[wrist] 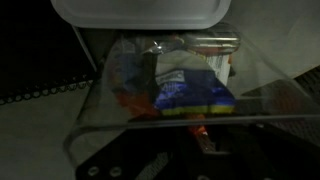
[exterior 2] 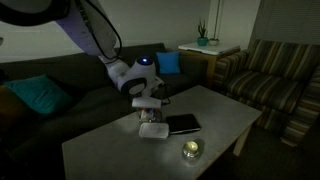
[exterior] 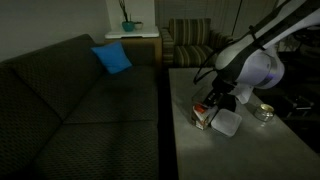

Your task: Press the button on the white lid then put the lid on the table then put the blue wrapper on the table and put it back in the storage container

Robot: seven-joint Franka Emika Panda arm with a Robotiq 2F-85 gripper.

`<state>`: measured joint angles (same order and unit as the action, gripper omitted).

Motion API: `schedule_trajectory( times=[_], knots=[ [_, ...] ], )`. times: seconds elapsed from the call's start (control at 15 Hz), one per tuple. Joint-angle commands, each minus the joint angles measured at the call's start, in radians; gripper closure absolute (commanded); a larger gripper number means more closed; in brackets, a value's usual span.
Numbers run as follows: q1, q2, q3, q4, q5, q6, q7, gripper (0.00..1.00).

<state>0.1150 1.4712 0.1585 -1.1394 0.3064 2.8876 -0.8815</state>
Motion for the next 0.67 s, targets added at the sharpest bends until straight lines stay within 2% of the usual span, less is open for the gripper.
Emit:
schedule_trajectory(
  times=[0.0,0.4,0.47,0.53,0.6],
  knots=[
    [0.016,0.0,-0.026,0.004,0.028,-0.026,-0.015,0.99],
    [0.021,0.0,-0.033,0.007,0.026,-0.021,-0.014,1.0],
    [-0.025,0.0,0.017,-0.005,-0.118,-0.004,0.07,1.0],
    [0.022,0.0,-0.035,0.01,-0.007,-0.014,0.004,1.0],
    [-0.023,0.0,0.014,-0.001,-0.157,0.001,0.102,1.0]
  ],
)
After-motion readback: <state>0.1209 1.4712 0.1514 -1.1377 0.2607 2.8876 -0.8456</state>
